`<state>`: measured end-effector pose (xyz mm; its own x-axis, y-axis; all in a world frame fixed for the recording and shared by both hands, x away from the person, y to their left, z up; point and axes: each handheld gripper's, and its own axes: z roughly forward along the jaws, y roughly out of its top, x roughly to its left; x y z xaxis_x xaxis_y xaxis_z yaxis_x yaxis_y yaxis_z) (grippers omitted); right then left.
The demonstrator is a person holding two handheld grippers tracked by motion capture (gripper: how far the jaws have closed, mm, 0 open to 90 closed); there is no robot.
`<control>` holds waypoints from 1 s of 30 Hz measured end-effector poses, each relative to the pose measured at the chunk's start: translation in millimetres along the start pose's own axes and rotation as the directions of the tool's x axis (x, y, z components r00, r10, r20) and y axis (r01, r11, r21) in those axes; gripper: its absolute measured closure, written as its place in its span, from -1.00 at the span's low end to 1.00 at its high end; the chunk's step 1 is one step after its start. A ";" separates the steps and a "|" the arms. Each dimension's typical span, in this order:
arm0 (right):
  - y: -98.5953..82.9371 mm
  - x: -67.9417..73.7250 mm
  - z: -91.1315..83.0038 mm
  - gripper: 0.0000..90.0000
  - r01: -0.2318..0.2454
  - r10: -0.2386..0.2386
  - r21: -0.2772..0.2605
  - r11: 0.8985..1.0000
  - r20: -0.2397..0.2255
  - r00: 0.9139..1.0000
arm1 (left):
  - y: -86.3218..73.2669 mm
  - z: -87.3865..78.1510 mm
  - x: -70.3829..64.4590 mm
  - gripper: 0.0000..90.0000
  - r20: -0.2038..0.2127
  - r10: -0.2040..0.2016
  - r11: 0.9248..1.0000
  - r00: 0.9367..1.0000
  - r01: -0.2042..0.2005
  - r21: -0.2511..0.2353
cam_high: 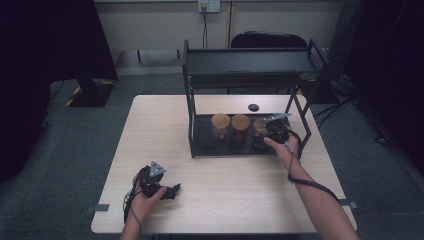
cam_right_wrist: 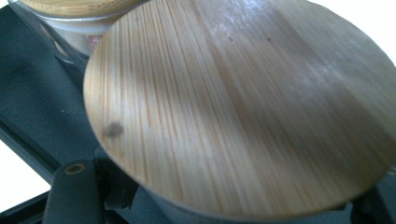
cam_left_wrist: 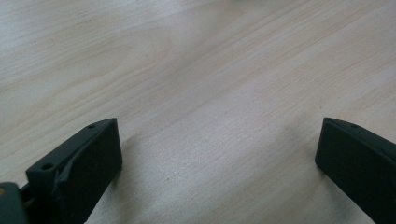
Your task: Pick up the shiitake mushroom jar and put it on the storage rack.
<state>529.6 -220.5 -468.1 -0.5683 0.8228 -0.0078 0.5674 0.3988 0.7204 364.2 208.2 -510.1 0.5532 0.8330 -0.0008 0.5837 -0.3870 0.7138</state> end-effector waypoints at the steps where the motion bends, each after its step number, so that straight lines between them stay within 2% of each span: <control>1: 0.1 0.1 0.9 -0.43 0.001 -0.001 0.000 1.000 0.000 1.000 | 0.0 0.0 0.0 -1.00 0.000 0.000 1.000 1.000 0.000 0.000; 16: 1.1 -0.4 8.2 -0.43 -0.012 0.012 -0.005 1.000 0.001 1.000 | 0.0 0.0 0.0 -0.99 0.000 0.000 1.000 1.000 0.000 0.000; 30: 0.7 -3.2 13.3 -0.43 -0.017 0.017 -0.010 1.000 0.033 0.999 | 0.0 0.0 0.0 -0.99 0.000 0.000 1.000 1.000 0.000 0.000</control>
<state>539.7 -217.5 -476.8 -0.5386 0.8423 -0.0182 0.5708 0.3807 0.7275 364.2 208.1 -510.1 0.5530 0.8332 -0.0005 0.5837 -0.3870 0.7138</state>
